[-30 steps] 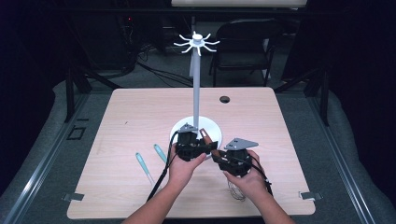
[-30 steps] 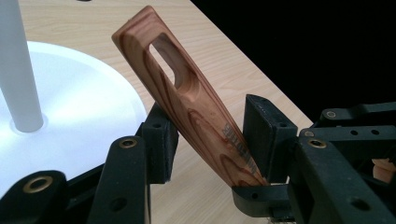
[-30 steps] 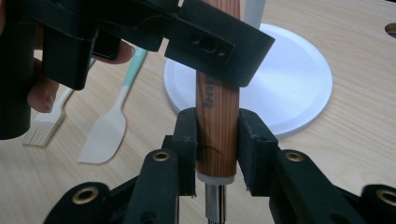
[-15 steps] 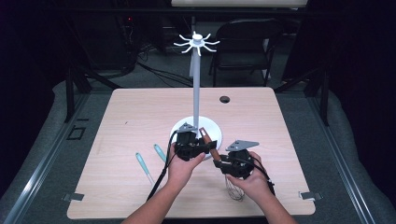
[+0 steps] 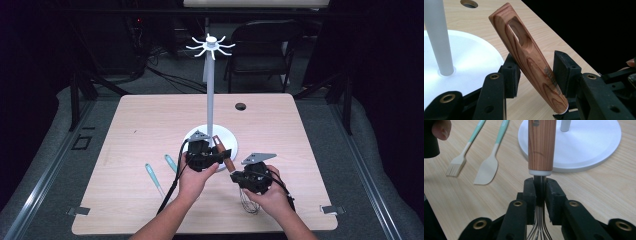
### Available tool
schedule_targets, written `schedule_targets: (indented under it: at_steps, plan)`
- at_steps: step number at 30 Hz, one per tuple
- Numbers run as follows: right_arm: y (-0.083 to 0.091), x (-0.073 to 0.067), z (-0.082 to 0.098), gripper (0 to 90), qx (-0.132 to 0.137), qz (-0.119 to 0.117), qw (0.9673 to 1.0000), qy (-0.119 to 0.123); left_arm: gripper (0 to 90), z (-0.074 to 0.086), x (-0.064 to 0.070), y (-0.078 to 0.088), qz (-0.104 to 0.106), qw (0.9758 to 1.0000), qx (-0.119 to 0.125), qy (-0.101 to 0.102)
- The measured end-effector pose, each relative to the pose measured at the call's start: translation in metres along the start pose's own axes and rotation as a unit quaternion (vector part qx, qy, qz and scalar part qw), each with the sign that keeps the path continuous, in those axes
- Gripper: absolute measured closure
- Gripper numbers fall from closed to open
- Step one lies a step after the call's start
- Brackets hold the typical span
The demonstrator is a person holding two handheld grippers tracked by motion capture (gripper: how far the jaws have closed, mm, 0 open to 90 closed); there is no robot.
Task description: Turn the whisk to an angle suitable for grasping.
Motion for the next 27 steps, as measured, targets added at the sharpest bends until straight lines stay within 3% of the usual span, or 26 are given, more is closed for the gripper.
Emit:
schedule_targets:
  at_steps: [4,12,21,27]
  plan:
    - [0.001,0.000,-0.001,81.2,0.000,-0.010,0.9999,-0.010,58.1,-0.001,0.002,0.003,0.002,1.0000,0.004,-0.003]
    - [0.005,-0.003,-0.004,82.3,0.008,-0.014,0.9999,0.001,60.8,-0.007,0.010,0.012,0.010,0.9997,0.019,-0.014]
    - [0.010,-0.013,-0.011,85.5,0.033,-0.024,0.9991,0.013,61.7,-0.018,0.023,0.026,0.013,0.9982,0.033,-0.048]
    - [0.011,-0.013,-0.012,85.5,0.055,-0.018,0.9983,0.009,58.8,-0.013,0.024,0.026,0.014,0.9985,0.025,-0.046]
Point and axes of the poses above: each handheld gripper's, and its own axes: y roughly backward along the jaws, z roughly out of its underside, x roughly to its right, the point moved 2 cm from there along -y, roughly forward along the jaws, and after that the axes turned 3 degrees about -y, right-handed, at the moved point
